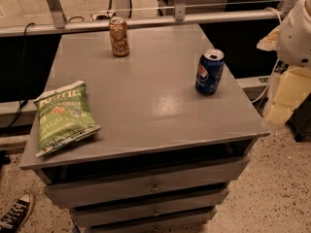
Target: Move pepsi can near orange can
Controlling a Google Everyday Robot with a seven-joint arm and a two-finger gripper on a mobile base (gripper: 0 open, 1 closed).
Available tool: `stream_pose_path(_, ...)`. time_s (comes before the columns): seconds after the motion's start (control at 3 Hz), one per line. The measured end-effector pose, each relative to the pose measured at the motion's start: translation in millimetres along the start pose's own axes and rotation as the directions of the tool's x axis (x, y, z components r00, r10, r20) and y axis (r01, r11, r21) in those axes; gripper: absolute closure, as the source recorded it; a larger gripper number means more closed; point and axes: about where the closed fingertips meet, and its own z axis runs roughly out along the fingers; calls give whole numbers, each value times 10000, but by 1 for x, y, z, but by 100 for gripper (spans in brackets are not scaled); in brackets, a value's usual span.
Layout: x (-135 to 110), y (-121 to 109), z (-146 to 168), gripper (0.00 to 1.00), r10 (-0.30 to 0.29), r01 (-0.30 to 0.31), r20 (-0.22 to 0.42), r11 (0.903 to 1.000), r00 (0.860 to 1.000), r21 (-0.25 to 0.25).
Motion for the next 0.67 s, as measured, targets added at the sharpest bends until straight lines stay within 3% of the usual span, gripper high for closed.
stream_pose_path(0.33,0,0,0,0,0,0,1,10000,10000,2)
stream_pose_path(0.67,-3,-14,6,0,276,-284,444,9994,9986,180)
